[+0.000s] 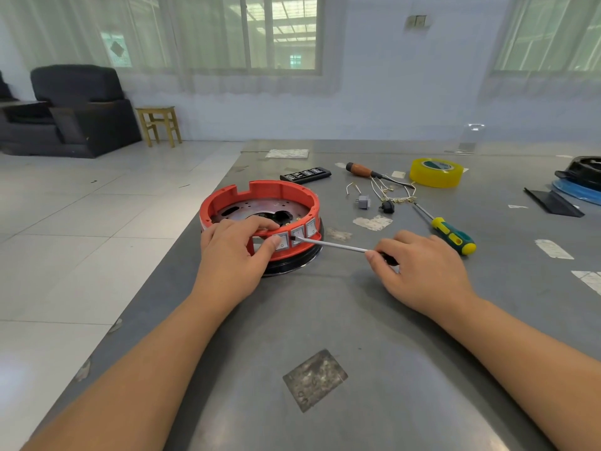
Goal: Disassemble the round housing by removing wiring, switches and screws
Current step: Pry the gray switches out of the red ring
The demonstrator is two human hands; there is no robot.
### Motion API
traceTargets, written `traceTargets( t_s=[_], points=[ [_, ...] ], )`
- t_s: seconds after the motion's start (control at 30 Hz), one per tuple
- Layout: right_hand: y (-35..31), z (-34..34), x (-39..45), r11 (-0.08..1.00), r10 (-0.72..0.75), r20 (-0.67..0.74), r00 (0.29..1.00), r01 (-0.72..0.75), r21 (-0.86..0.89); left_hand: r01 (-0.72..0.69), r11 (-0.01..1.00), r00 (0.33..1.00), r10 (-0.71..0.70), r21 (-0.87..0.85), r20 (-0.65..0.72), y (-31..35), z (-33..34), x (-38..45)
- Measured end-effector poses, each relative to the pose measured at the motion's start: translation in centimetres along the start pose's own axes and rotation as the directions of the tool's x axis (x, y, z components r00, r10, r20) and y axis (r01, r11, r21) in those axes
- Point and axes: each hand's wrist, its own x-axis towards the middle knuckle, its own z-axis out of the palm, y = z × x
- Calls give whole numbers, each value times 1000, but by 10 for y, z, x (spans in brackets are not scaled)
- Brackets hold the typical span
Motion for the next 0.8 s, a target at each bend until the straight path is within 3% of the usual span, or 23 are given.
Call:
traceTargets(
  t_s=[0.8],
  points=[
    [1, 8, 26, 984, -75, 78, 994, 86, -158, 70, 994, 990, -79, 80, 118, 13, 1, 4]
  ],
)
